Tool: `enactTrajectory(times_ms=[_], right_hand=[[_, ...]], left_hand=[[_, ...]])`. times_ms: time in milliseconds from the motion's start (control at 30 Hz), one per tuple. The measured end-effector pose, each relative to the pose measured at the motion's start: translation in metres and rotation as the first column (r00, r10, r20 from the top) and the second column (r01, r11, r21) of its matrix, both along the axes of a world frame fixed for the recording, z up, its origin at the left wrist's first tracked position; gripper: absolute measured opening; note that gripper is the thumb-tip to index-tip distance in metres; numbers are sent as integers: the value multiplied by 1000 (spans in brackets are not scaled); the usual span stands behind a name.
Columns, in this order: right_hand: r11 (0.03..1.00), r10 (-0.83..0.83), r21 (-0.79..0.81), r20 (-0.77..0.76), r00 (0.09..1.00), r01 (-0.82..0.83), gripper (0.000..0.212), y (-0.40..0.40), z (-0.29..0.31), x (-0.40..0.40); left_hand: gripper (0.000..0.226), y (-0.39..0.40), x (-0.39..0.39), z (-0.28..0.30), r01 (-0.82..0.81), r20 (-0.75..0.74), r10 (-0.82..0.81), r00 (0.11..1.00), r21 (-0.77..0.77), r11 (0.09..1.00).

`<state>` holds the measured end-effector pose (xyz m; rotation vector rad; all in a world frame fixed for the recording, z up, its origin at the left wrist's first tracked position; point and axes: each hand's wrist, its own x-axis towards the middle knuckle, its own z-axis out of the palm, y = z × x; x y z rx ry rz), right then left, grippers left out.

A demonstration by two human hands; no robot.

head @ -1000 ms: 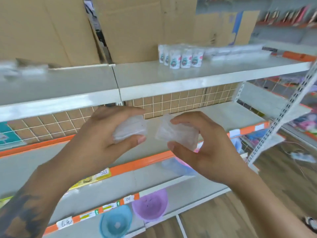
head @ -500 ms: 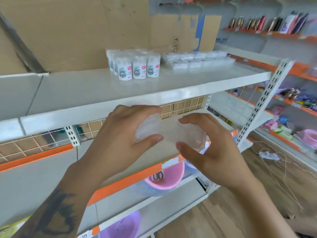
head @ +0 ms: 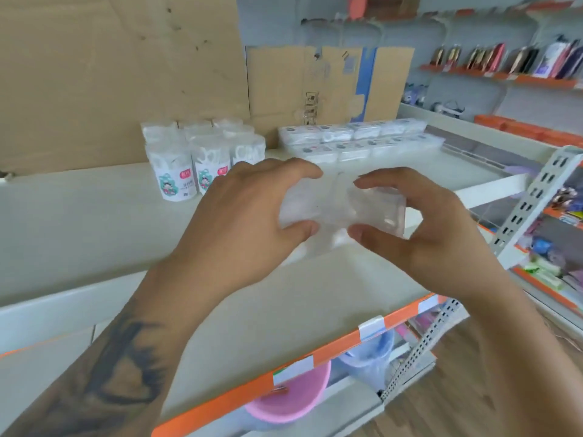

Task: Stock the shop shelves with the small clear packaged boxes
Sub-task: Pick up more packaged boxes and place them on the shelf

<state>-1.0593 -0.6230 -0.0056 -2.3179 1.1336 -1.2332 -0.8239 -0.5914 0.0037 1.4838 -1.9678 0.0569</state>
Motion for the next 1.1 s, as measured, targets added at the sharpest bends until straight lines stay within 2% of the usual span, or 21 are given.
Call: enactTrajectory(times_ms=[200, 500, 600, 733, 833, 900, 967, 1033, 1100], right_hand=[[999, 40, 22, -78, 996, -38, 43, -88, 17, -21], [958, 279, 115, -156, 948, -263, 45, -227, 38, -55], [946, 320, 118, -211, 924, -301, 48, -261, 49, -53], [912, 401, 200, -265, 877, -357, 48, -300, 68, -42], [892, 443, 237, -281, 851, -386, 48, -322, 80, -29], [888, 449, 253, -286, 847, -385, 46, -333, 87, -24], [871, 466, 297, -243, 851, -392, 42, -342, 89, -24], [827, 509, 366, -163, 846, -427, 38, -348, 86, -26], [769, 543, 433, -56, 838, -470, 35, -351, 82, -28]], left_hand=[[63, -52, -32, 19, -113, 40, 109, 993, 124, 986], [74, -121, -93, 18, -311, 61, 306, 950, 267, 912], [74, -140, -101, 14, -322, 60, 322, 945, 353, 879], [70, -152, -103, 14, -308, 12, 335, 942, 432, 848], [69, -156, -98, 23, -299, 42, 324, 945, 511, 806], [68, -165, -94, 35, -313, 17, 350, 936, 488, 815], [67, -183, -92, 48, -327, -58, 376, 925, 384, 863], [65, -204, -89, 58, -335, -126, 372, 920, 240, 911], [65, -223, -81, 62, -320, -122, 339, 933, 151, 935]])
